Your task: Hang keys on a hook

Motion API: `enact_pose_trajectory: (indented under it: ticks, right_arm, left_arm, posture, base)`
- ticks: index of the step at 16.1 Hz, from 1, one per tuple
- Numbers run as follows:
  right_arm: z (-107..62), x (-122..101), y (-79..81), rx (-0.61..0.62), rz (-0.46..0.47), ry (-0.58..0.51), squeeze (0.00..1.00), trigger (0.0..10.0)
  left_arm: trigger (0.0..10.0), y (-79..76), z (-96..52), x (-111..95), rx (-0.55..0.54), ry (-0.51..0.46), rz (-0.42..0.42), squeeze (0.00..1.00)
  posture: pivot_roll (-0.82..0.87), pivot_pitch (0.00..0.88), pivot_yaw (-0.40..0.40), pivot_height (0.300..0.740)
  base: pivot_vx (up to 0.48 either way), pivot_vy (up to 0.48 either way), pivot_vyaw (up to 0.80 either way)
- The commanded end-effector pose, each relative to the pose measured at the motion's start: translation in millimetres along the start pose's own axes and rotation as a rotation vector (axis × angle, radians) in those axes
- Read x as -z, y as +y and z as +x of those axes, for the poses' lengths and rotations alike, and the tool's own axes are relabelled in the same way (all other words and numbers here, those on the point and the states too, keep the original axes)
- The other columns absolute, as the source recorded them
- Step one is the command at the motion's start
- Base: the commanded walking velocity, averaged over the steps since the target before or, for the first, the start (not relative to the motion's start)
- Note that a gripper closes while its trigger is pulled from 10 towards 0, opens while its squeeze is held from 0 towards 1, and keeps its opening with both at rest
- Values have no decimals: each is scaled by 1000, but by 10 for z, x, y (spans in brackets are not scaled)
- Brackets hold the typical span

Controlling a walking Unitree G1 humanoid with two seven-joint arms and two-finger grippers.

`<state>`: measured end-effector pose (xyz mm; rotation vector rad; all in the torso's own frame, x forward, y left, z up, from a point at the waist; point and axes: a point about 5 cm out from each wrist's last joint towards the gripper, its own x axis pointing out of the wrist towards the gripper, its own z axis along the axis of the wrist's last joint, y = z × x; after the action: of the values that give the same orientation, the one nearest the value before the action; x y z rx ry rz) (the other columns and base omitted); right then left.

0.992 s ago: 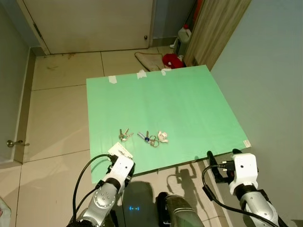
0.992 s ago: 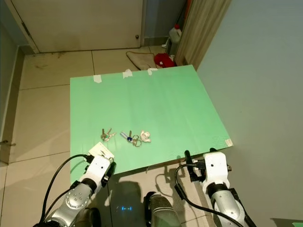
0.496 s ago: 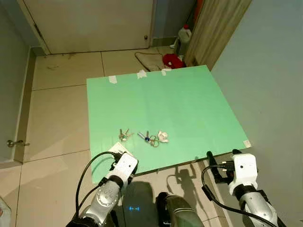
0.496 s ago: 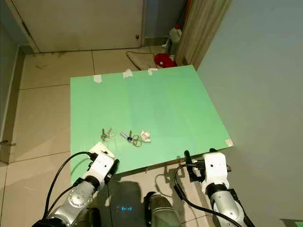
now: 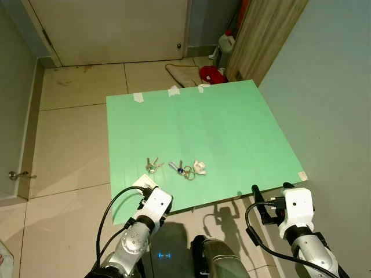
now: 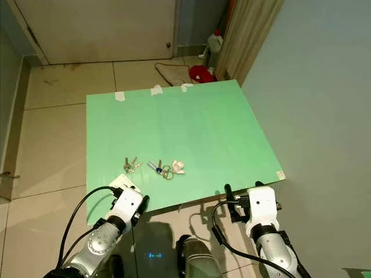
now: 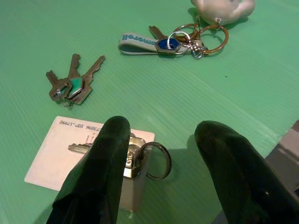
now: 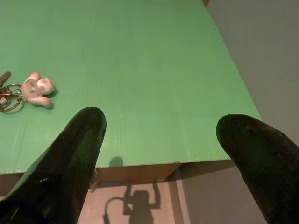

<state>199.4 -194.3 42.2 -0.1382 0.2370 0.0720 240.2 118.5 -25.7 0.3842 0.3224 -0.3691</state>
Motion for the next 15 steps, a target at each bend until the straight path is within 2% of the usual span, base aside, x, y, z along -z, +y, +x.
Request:
enact_pose_trajectory:
  ticks: [1, 6, 11, 15]
  right_arm:
    - [-55, 82, -25, 19, 6, 41, 0, 10000]
    - [-64, 91, -20, 20, 7, 47, 0, 10000]
    - [-51, 93, -22, 17, 7, 47, 0, 10000]
    - [-54, 104, -23, 16, 6, 52, 0, 10000]
  left_arm:
    - [10000, -142, -59, 80, 40, 27, 13, 0]
    - [10000, -194, -103, 171, 25, 83, -31, 0]
    - [10000, -126, -99, 169, -22, 79, 10, 0]
    - [10000, -127, -110, 194, -25, 94, 5, 0]
  posture:
    - [-220, 235, -74, 740]
    - [-219, 239, -77, 740]
    - [-213, 238, -80, 740]
    - [-212, 242, -81, 740]
  base:
    - [0, 0, 0]
    - [0, 0, 0]
    - [0, 0, 0]
    - [0, 0, 0]
